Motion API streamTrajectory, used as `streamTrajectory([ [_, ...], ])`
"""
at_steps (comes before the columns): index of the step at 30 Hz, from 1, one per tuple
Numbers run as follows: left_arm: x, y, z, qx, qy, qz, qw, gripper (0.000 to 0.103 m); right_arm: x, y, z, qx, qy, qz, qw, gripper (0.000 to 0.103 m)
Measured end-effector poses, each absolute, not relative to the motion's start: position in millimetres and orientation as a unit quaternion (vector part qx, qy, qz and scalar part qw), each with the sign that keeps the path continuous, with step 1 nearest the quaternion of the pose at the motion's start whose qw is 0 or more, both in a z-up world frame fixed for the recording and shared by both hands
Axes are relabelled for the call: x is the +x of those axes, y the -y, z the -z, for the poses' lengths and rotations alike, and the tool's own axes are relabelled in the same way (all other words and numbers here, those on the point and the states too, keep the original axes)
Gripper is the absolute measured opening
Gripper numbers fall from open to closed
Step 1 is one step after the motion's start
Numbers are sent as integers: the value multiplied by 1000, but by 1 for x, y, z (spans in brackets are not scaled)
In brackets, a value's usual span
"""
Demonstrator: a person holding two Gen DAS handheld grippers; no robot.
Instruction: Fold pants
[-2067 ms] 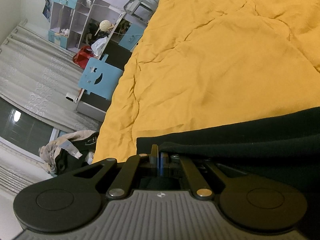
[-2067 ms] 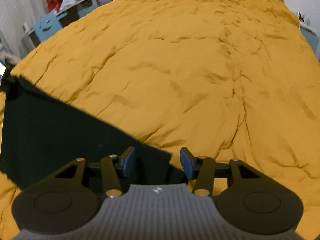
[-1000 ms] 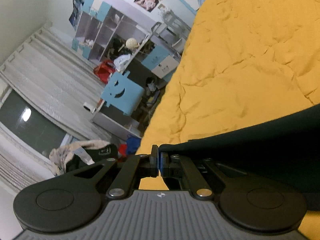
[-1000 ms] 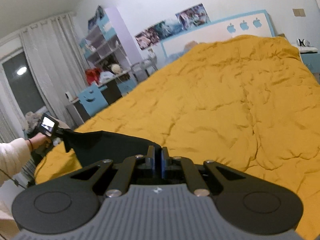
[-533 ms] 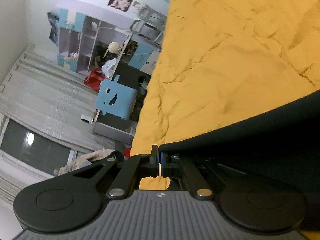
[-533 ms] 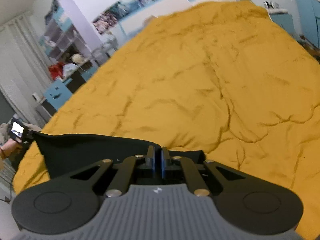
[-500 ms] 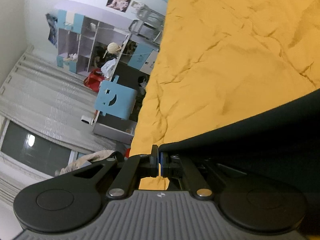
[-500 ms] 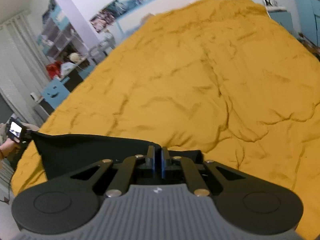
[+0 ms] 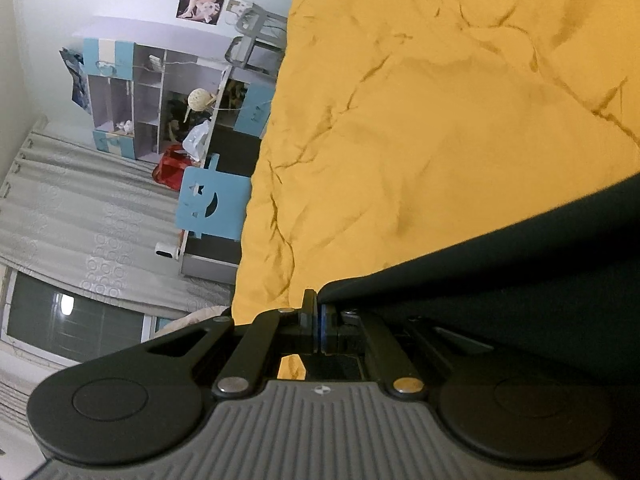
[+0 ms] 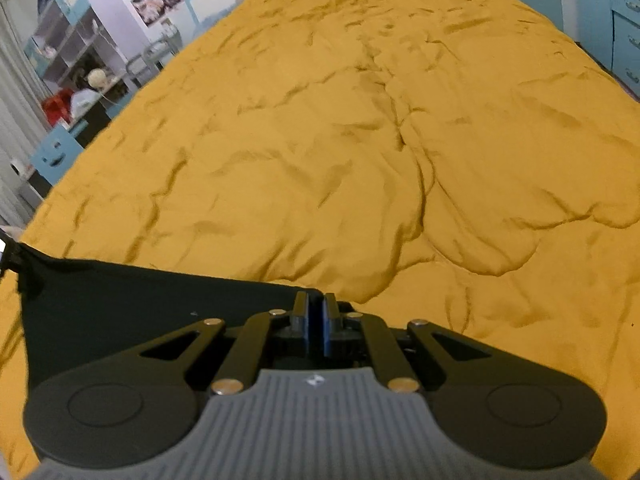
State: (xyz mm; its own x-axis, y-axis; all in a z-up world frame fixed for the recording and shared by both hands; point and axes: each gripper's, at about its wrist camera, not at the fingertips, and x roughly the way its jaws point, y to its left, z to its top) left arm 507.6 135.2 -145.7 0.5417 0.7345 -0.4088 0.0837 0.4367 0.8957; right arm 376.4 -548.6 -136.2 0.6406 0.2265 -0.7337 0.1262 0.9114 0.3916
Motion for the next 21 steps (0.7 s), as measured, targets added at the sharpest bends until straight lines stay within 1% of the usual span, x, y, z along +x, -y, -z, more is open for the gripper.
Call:
streamTrajectory([
  [5,505,-132,144,472,-421,-220,743,2,375,545,133,194,-434,8,880,8],
  [7,503,-130,138,456,-421,-214,754,12,365,551,126,211,-429,27,878,14],
  [8,501,-130,133,443,-425,-208,762,13,355,553,120,218,-422,36,879,16],
  [9,499,-130,127,429,-426,-204,770,18,347,554,114,223,-416,39,881,18],
  [10,495,-128,122,420,-422,-203,778,23,337,554,108,228,-414,44,880,21],
  [11,489,-126,115,409,-410,-201,790,26,329,554,103,229,-415,50,879,22],
  [12,483,-124,109,399,-402,-200,800,33,317,551,97,230,-418,55,877,25],
  [13,477,-121,102,387,-396,-198,809,37,308,548,94,232,-418,53,877,30],
  [14,469,-118,96,373,-392,-194,818,37,295,545,91,245,-418,50,873,33],
  [15,461,-114,88,357,-388,-189,828,38,285,544,90,262,-417,46,869,40],
  [16,452,-110,81,340,-386,-184,838,38,275,545,91,289,-411,38,863,42],
  [19,421,-91,61,280,-389,-147,865,37,256,550,100,366,-397,22,841,42],
  [20,407,-83,55,252,-395,-127,874,37,255,549,102,377,-397,18,837,42],
  [21,396,-79,50,229,-400,-108,881,33,255,551,105,382,-398,17,834,42],
])
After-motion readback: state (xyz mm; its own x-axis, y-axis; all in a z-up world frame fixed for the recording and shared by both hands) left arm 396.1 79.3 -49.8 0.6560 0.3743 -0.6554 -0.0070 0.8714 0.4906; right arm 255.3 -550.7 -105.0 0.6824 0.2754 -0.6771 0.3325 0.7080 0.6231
